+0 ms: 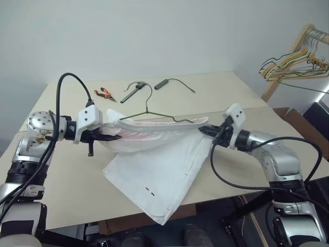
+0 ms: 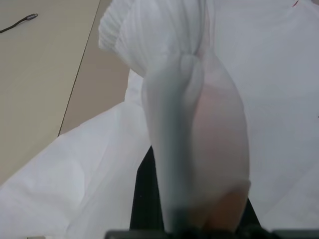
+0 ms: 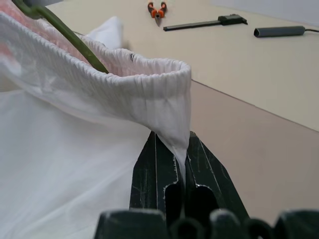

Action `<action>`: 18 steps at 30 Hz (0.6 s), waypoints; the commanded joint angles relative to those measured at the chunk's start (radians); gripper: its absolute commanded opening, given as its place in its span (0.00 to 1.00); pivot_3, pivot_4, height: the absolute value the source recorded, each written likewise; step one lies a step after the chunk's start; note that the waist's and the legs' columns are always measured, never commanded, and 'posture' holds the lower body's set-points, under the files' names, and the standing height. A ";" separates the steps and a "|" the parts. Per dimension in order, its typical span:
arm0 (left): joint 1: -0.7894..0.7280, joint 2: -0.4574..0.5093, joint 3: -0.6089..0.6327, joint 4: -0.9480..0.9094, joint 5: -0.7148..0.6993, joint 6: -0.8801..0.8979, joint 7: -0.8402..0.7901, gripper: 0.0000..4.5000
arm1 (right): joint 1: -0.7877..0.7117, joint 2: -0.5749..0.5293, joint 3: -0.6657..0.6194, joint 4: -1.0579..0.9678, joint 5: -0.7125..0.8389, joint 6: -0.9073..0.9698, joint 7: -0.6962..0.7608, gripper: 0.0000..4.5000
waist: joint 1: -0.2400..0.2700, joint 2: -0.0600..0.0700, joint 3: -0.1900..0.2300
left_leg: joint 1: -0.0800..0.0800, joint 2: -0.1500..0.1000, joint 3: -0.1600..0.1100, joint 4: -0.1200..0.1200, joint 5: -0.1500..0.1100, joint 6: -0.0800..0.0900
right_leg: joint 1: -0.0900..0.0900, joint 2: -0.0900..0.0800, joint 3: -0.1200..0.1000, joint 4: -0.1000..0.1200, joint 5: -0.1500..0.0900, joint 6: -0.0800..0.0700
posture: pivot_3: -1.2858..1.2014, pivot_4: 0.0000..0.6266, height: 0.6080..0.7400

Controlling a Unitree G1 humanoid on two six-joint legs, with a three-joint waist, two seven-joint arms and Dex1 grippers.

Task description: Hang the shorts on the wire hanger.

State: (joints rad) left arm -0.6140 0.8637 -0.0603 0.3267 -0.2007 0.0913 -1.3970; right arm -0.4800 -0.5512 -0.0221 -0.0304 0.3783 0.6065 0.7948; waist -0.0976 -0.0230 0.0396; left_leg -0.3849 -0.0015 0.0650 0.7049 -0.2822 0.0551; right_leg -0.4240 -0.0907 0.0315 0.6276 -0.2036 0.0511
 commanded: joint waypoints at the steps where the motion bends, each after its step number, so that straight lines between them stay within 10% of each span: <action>1: -0.027 -0.008 0.059 0.030 -0.022 0.022 0.061 0.00 | 0.007 -0.046 -0.079 -0.018 0.004 -0.027 -0.018 0.01 | 0.004 0.000 0.000 | 0.000 0.000 0.000 0.000 0.000 0.000 | 0.000 0.000 0.000 0.000 0.000 0.000 | 0.48 0.00 1.00; 18: -0.024 0.023 -0.055 0.035 0.008 -0.121 -0.144 0.00 | -0.026 -0.095 0.003 -0.084 -0.008 -0.064 0.052 0.12 | 0.000 0.000 0.000 | 0.000 0.000 0.001 0.000 0.000 0.001 | 0.000 0.000 0.000 -0.001 0.000 0.000 | 0.47 0.00 1.00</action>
State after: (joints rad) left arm -0.6195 0.8766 -0.1147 0.3696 -0.1741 -0.0101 -1.5004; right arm -0.4727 -0.6311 0.0003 -0.1130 0.3847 0.5735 0.8510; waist -0.0976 -0.0231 0.0396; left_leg -0.3853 -0.0014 0.0662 0.7050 -0.2825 0.0556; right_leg -0.4242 -0.0910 0.0318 0.6270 -0.2037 0.0513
